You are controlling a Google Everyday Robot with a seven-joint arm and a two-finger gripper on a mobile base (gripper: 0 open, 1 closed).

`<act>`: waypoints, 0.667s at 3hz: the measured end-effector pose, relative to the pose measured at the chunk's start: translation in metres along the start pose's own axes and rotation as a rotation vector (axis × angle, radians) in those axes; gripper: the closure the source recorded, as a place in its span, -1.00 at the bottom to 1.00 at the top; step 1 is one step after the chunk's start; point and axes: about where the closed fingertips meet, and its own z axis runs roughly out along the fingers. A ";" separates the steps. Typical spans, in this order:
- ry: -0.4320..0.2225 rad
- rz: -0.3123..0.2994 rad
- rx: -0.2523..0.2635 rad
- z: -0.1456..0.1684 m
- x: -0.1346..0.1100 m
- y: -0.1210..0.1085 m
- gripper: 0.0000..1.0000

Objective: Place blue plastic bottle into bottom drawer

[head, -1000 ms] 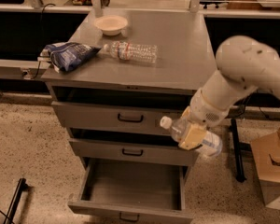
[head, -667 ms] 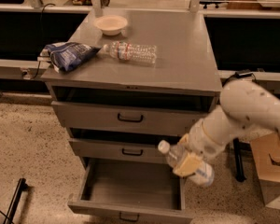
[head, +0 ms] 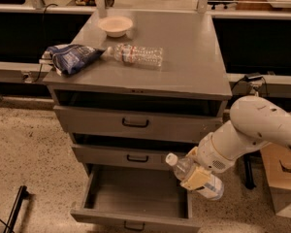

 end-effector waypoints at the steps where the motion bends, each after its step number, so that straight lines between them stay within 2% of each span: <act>1: -0.086 0.047 -0.036 0.045 -0.001 -0.003 1.00; 2: -0.245 0.081 -0.067 0.122 -0.011 -0.006 1.00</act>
Offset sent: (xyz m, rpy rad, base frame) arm 0.0337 0.1233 -0.1751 0.4587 -0.0091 -0.1508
